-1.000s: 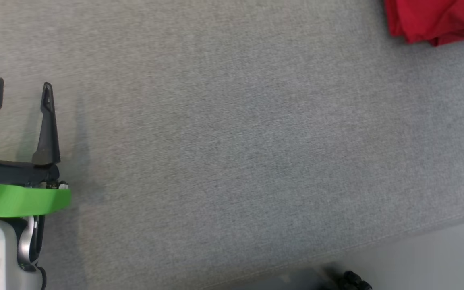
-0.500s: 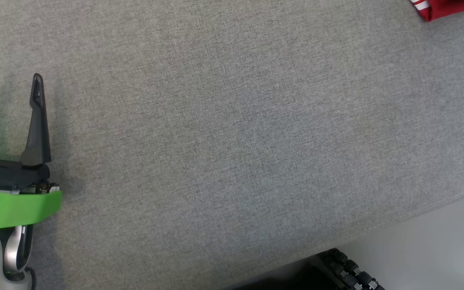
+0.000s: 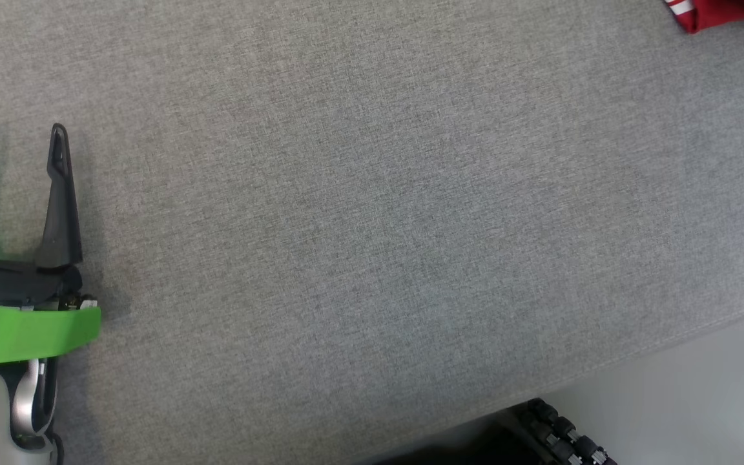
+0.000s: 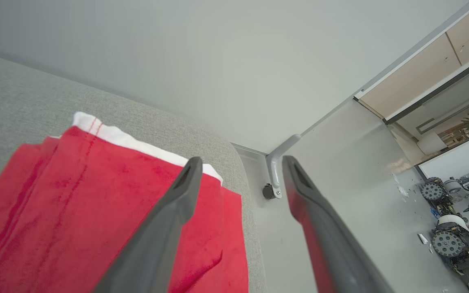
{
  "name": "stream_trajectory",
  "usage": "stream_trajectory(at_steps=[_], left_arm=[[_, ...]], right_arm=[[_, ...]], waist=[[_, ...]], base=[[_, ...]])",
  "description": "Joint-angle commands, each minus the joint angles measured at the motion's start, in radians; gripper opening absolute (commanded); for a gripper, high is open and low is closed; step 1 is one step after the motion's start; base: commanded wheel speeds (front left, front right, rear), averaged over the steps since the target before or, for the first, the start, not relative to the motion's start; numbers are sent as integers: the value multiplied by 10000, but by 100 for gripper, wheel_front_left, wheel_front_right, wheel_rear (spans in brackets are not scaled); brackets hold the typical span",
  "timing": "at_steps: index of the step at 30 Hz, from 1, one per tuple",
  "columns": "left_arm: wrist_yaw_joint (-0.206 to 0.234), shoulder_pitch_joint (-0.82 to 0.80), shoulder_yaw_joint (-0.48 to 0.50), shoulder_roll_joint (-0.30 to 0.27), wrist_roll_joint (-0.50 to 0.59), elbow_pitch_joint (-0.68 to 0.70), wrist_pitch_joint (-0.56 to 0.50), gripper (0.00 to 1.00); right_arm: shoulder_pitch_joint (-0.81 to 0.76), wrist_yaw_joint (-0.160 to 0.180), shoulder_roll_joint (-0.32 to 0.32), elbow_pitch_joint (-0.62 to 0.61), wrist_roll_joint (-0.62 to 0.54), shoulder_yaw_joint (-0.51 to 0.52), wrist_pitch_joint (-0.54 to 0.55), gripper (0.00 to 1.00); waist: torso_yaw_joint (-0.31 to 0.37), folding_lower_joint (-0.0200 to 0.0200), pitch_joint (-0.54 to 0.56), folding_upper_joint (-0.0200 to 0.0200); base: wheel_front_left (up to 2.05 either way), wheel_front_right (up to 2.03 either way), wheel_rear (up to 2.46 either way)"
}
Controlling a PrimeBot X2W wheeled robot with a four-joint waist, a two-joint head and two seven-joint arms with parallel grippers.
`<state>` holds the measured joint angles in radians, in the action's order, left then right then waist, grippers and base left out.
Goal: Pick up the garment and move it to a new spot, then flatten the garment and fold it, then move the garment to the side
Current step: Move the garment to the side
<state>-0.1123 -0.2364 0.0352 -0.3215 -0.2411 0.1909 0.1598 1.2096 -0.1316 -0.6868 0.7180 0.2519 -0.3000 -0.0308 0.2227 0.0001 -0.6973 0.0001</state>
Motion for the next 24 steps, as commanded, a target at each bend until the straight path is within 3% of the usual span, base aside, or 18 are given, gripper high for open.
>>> stream_trajectory(at_steps=[1,14,24], left_arm=[[74,17,-6,68,-60,-209,103,100],[360,577,2,827,-433,-2136,861,100],[502,1234,84,1371,-454,-3173,1040,100]], right_arm=[[1,23,197,-51,-116,82,-259,100],[-1536,21,2293,-770,-387,-231,-1948,100],[-3709,21,3903,-1321,-363,134,-2344,100]], waist=[[-49,-1,244,-1],[-973,-1,2694,-1],[-1683,-1,4380,-1]], base=[[0,0,0],[0,0,0],[0,0,0]])
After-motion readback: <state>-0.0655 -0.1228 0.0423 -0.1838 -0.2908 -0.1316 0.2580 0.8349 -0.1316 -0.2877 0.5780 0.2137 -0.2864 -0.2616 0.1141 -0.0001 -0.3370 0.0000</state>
